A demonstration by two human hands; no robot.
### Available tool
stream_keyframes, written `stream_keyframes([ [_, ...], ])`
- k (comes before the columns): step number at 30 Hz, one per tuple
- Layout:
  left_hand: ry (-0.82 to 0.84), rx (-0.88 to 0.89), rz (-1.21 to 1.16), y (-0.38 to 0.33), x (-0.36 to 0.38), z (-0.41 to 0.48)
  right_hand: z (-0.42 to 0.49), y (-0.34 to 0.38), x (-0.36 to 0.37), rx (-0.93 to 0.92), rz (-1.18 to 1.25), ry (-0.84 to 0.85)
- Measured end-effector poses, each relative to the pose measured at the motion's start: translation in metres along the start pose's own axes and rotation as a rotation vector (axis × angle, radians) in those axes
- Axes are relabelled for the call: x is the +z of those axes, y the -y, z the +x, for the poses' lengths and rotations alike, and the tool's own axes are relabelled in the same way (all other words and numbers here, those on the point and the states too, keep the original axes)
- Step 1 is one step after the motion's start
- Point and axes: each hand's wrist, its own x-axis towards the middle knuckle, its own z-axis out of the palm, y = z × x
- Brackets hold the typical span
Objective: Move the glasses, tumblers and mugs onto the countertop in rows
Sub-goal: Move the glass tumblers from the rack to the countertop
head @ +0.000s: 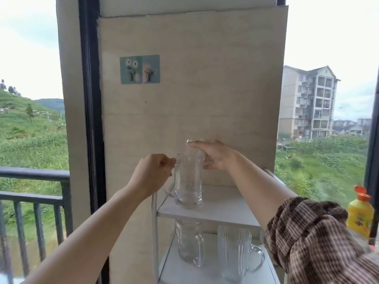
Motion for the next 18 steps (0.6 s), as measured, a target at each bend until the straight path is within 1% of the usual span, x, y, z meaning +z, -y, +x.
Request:
stream_keyframes([
  [2,0.042,-0.048,-0.025,-0.004,0.000,0.002,0.001,-0.001,0.000,-0.003,0.029,-0.020],
  [5,0.042,-0.068,-0.007,-0.009,0.002,0.000,-0.004,-0.001,0.000,-0.015,0.050,-0.067],
  [10,-0.037,-0.030,0.005,-0.020,0.007,-0.007,-0.016,0.002,-0.019,-0.006,0.097,-0.219],
  [14,-0.076,0.023,0.005,-0.038,0.010,-0.012,-0.037,0.007,-0.045,-0.052,0.075,-0.273],
  [18,-0.114,0.039,-0.109,-0.060,0.008,-0.021,-0.070,0.021,-0.085,-0.133,0.129,-0.317],
])
